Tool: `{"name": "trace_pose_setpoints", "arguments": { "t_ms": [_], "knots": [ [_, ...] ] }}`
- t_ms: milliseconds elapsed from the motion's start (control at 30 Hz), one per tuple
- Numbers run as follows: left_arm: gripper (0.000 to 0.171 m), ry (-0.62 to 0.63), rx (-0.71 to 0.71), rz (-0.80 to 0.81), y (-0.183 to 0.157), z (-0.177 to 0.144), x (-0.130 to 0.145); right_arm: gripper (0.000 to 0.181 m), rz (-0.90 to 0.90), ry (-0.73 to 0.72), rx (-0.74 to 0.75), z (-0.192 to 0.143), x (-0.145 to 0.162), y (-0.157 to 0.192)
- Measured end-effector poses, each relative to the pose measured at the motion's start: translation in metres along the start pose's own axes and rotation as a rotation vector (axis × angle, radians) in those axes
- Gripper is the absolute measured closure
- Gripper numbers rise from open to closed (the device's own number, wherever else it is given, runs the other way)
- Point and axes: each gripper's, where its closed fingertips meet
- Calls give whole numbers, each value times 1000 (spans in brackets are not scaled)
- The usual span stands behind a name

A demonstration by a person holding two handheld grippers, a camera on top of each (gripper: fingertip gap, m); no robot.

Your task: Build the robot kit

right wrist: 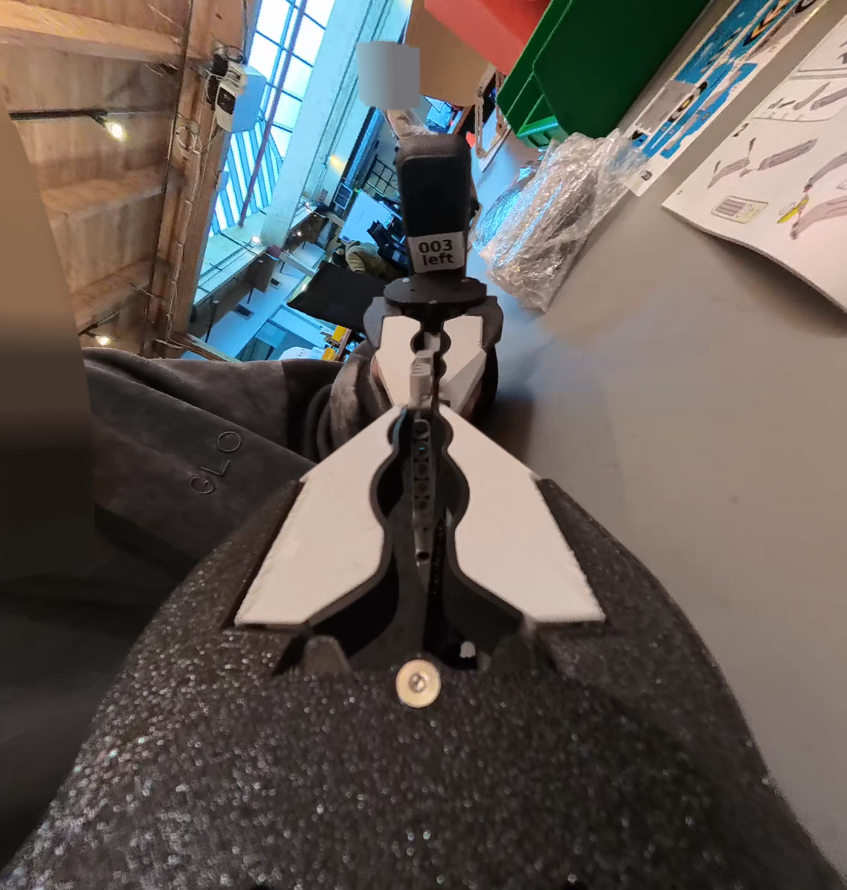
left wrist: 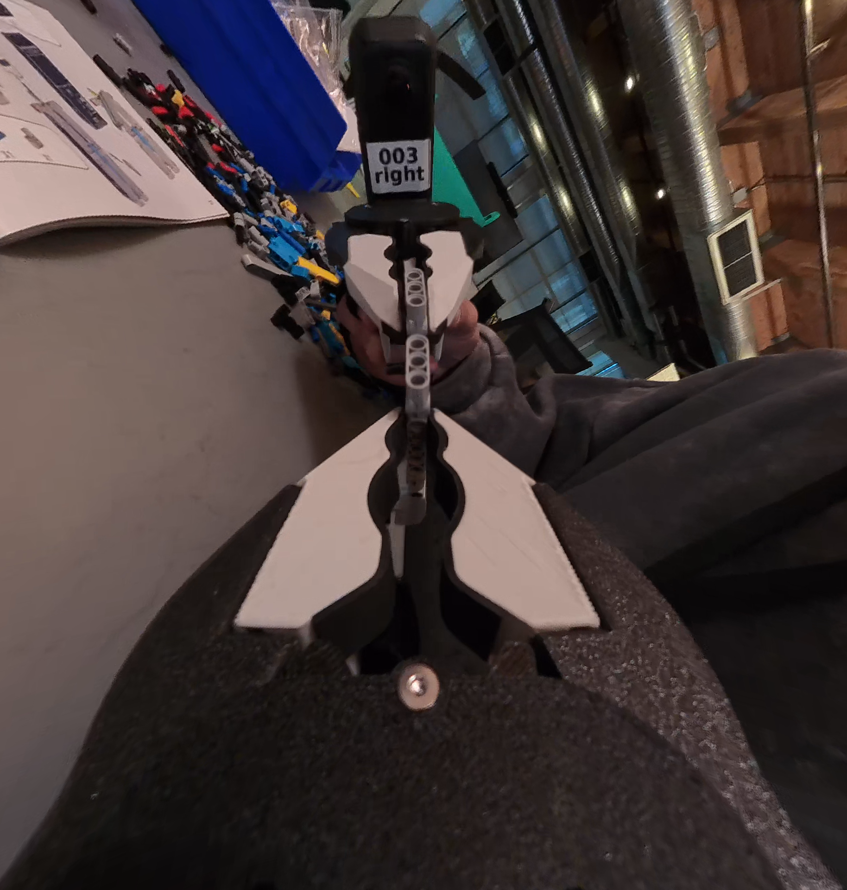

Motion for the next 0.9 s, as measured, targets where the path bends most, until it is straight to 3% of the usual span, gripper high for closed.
{"name": "trace_pose_setpoints", "arguments": {
  "t_ms": [100,400,667,767,900],
  "knots": [
    [166,44,4,23,-3,12,8,175,46,-7,-65,7,0,5],
    [167,-37,15,0,-3,6,-6,175,25,0,-50,7,1,5],
    [167,-143,-3,47,-6,1,-21,176,92,-158,-101,9,-16,8],
    [167,-156,-2,34,-5,1,-22,176,-5,-157,-17,10,-17,7],
    [168,-163,-7,2,0,0,-23,176,-2,-195,38,11,-18,1]
  ]
}}
Point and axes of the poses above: each gripper's, where its closed fingertips meet, z out along the fingers, x out of its underside, y = z × x across the jaws, and after that the axes turned 2 degrees about y, right-handed
